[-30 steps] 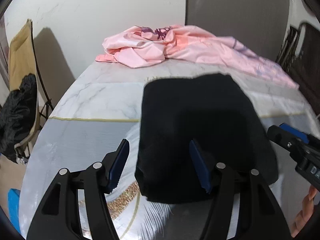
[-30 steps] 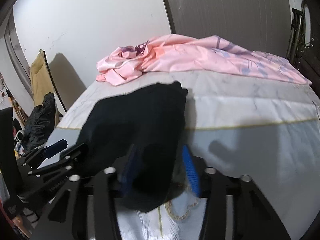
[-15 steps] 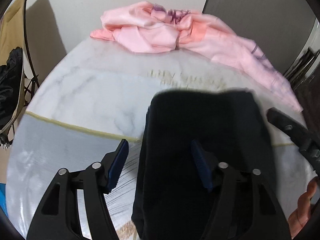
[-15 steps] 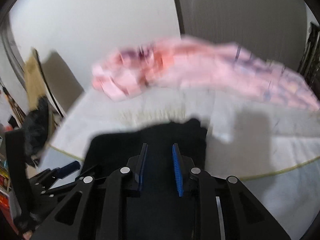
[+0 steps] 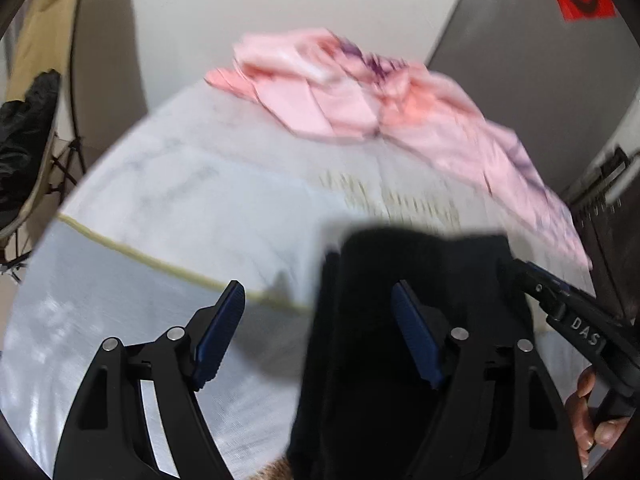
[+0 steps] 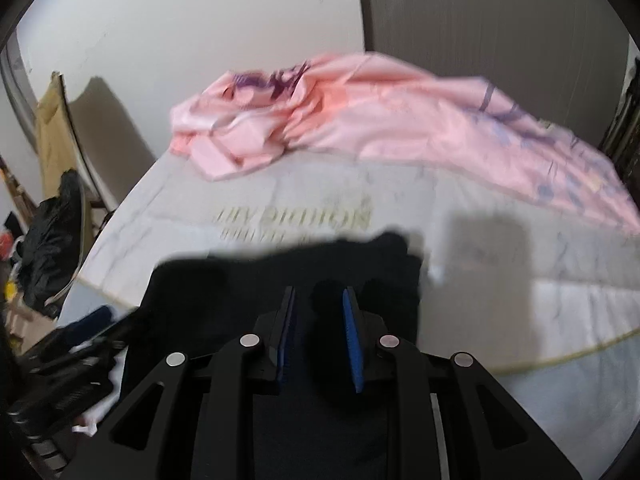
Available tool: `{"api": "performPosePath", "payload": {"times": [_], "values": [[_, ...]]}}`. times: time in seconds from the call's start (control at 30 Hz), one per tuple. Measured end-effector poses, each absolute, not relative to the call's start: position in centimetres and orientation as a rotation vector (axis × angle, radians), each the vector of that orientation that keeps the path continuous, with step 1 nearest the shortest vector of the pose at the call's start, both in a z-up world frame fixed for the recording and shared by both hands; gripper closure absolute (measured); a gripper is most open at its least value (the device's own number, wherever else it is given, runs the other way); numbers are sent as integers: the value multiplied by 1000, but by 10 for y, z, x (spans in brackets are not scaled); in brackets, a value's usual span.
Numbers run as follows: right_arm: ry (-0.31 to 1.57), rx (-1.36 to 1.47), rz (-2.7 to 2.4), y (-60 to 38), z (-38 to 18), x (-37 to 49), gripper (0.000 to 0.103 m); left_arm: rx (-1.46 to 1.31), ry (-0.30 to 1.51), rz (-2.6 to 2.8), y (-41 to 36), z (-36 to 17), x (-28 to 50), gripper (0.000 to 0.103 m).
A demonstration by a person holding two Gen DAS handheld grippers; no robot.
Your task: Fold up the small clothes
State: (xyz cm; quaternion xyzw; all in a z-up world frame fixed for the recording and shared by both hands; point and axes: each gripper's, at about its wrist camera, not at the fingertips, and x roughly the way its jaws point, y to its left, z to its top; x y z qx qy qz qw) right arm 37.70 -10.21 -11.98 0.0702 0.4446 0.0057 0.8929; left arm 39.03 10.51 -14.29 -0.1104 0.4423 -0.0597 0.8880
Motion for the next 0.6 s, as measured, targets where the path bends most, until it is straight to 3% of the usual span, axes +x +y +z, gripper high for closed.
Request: {"api": "performPosePath", "payload": {"times": [0.13, 0.17, 0.2, 0.23, 0.37, 0.43, 0.47, 0.6], "values": [[999, 135, -40, -103, -138, 406, 80, -177, 1057, -158, 88, -158, 429, 30], [1052, 140, -40, -104, -151, 413, 80, -152, 1098, -162, 83, -168, 434, 25], [1083, 170, -32, -108, -160, 416, 80, -145, 1099, -156, 81, -178, 438, 10], [1081, 244, -20, -117, -162, 417, 79, -140, 1069, -118, 83, -182, 437, 4], [1080, 221, -19, -114, -162, 415, 78, -233, 1061, -151, 94, -188, 436, 4], [1079, 207, -20, -112, -162, 413, 77, -260, 1056, -153, 96, -185, 429, 9], [1073, 213, -14, -113, -161, 412, 76, -280, 1052, -172, 97, -180, 425, 17], [965, 314, 17, -126, -150, 396, 73, -336, 995, -258, 111, -159, 397, 18]]}}
